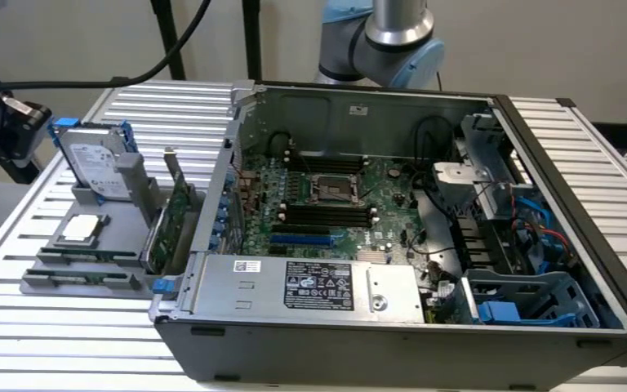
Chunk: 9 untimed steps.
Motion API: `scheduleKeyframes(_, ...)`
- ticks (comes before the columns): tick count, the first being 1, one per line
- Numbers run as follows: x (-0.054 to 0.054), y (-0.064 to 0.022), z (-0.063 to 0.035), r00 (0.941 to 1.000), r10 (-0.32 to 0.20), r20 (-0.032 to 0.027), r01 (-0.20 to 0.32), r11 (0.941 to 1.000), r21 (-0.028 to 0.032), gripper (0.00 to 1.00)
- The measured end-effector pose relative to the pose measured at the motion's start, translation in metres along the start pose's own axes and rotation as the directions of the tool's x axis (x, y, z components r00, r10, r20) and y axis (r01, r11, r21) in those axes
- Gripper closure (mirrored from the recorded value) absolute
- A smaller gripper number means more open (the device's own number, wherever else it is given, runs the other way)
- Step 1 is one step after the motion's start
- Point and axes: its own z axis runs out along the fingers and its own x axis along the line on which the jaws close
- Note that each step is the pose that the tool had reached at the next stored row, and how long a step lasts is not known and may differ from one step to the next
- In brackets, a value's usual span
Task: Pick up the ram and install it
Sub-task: 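Pick up the ram and move it above insertion slot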
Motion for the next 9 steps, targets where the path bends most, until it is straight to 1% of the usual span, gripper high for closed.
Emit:
scheduleKeyframes(1, 0.0, 0.0, 0.0005, 1.0, -0.005, -0.0001, 0.005, 1.0, -0.0002, 1.0)
scheduleKeyframes(4, 0.0, -0.0001, 0.0019, 0.9984, -0.056, -0.0026, 0.056, 0.9984, -0.0008, 1.0)
scheduleKeyframes(6, 0.0001, -0.0001, 0.0027, 0.9957, -0.093, -0.0043, 0.093, 0.9957, -0.0013, 1.0)
scheduleKeyframes(9, 0.0, -0.0002, 0.0039, 0.9891, -0.147, -0.0067, 0.147, 0.9892, -0.0023, 1.0)
